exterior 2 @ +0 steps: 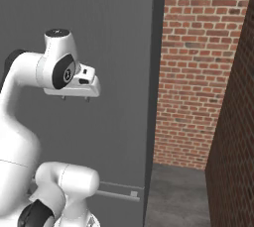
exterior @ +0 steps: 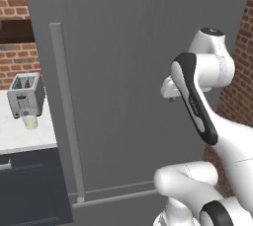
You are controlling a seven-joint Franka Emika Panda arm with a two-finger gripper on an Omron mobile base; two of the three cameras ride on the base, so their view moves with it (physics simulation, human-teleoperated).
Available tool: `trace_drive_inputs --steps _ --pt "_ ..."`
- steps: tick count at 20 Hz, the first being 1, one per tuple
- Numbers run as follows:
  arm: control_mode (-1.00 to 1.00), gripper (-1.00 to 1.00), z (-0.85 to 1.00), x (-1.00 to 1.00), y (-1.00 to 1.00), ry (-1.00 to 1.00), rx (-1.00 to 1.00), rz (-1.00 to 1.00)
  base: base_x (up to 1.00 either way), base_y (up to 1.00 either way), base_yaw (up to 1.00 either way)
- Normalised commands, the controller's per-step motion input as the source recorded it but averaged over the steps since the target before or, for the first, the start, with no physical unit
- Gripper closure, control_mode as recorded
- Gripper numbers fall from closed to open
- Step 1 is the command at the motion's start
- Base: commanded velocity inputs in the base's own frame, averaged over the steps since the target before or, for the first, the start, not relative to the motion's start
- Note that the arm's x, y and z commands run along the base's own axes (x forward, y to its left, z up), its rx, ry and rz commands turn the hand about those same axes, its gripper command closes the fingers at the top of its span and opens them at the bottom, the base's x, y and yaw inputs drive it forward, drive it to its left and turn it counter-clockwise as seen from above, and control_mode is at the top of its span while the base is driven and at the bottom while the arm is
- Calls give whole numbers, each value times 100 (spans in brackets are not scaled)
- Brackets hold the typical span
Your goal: Grab a lemon wedge from the fridge and one ice cube from the ice bowl, and put them in the glass of lemonade.
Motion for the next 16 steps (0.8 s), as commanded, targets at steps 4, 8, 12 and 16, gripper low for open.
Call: trace_drive_inputs --steps 4,8,12,16 --pt "-100 -100 -33 -68 16 1 0 1 0 0 0" --pt "-100 -100 -37 -36 0 10 0 5 0 0 0" --pt "-100 -100 -23 -13 11 11 0 -1 0 0 0" --pt "-100 -100 -25 -13 72 0 0 -15 0 0 0"
